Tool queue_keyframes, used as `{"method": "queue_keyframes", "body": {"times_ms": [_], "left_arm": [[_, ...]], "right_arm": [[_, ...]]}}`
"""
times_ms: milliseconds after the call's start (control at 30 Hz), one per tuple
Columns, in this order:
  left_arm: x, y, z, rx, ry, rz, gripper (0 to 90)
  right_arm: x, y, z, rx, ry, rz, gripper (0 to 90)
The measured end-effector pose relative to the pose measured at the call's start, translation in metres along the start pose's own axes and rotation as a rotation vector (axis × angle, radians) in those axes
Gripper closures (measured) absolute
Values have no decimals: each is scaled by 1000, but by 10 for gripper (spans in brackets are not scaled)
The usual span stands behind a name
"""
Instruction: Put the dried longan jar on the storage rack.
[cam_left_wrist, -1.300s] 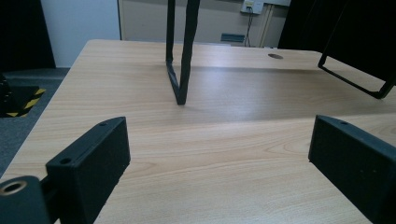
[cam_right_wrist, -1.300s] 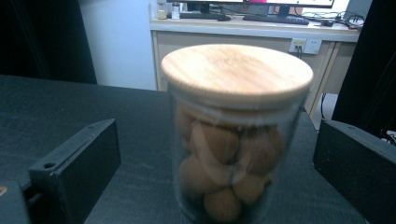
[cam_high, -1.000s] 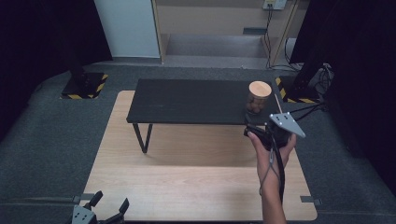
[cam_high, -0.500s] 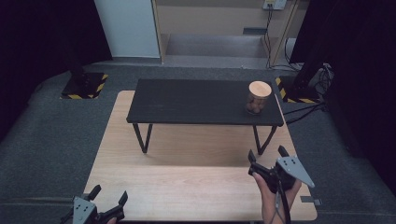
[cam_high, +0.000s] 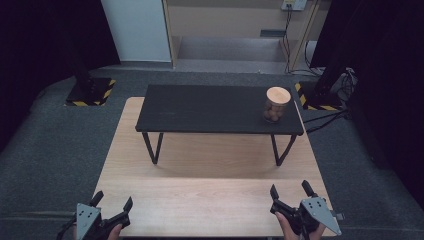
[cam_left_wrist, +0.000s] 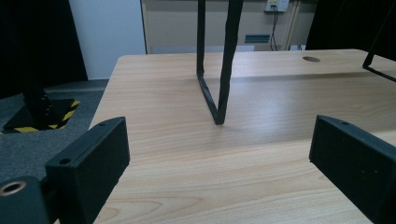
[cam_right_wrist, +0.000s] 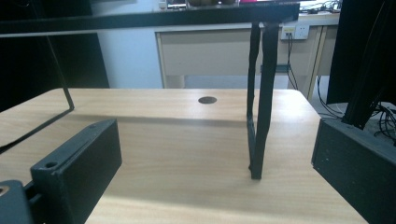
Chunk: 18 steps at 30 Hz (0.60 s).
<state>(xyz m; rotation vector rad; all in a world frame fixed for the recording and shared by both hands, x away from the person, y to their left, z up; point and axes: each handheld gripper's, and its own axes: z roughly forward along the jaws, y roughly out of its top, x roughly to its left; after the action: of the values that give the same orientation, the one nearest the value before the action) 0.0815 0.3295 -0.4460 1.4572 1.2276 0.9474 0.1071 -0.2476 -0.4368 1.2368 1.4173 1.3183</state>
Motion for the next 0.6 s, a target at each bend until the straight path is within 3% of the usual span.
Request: {"method": "queue_keyframes", "body": {"times_ms": [300, 600], "left_arm": [[0, 1, 1, -1, 16, 5, 37], [-1, 0, 4, 9, 30, 2, 37]], "right_arm": [[-5, -24, -7, -7, -4, -4, 16], [-11, -35, -10, -34, 4, 4, 20]]}}
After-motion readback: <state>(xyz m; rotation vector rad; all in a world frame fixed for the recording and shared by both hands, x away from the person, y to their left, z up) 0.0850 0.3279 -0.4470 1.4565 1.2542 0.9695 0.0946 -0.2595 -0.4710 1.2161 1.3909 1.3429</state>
